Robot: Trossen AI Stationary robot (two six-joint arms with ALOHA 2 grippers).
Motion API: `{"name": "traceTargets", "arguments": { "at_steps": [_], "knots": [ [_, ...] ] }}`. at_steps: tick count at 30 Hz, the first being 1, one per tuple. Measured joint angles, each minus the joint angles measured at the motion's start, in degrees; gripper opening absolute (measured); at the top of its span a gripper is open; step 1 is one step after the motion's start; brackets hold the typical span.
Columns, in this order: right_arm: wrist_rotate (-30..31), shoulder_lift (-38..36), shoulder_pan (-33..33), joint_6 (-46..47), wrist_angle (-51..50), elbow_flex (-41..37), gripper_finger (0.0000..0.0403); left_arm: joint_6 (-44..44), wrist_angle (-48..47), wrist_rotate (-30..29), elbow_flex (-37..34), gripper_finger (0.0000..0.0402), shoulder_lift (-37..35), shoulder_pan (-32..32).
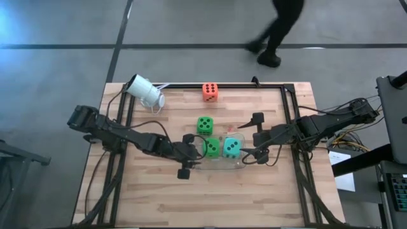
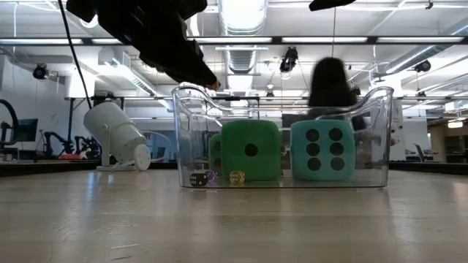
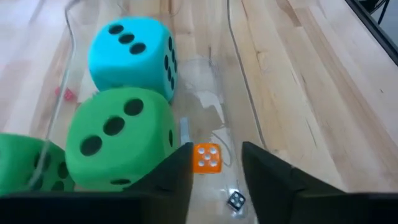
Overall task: Pick & Place Dice
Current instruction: Put the small orange die into the transparent bin
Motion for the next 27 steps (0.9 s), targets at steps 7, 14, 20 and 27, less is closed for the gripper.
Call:
{"name": "traceTargets", "arguments": {
  "at_steps": [7,14,20,27],
  "knots": [
    [0.0,0.0,0.0,0.0,0.0,0.0,0.04,1.1,4.7,-3.9,0.0,0.0099,0.0,0.1],
    [0.0,0.0,0.0,-1.1,0.1,0.0,0.04,1.1,5.2,-3.9,0.0,0.011,1.4,1.3],
    [0.0,0.0,0.0,-1.1,0.1,0.0,0.04,1.2,4.8,-3.9,2.3,0.0142,6.2,1.6],
    [0.0,0.0,0.0,-1.1,0.1,0.0,0.04,1.7,-2.6,-3.9,7.2,0.0167,9.8,2.7]
  ]
}}
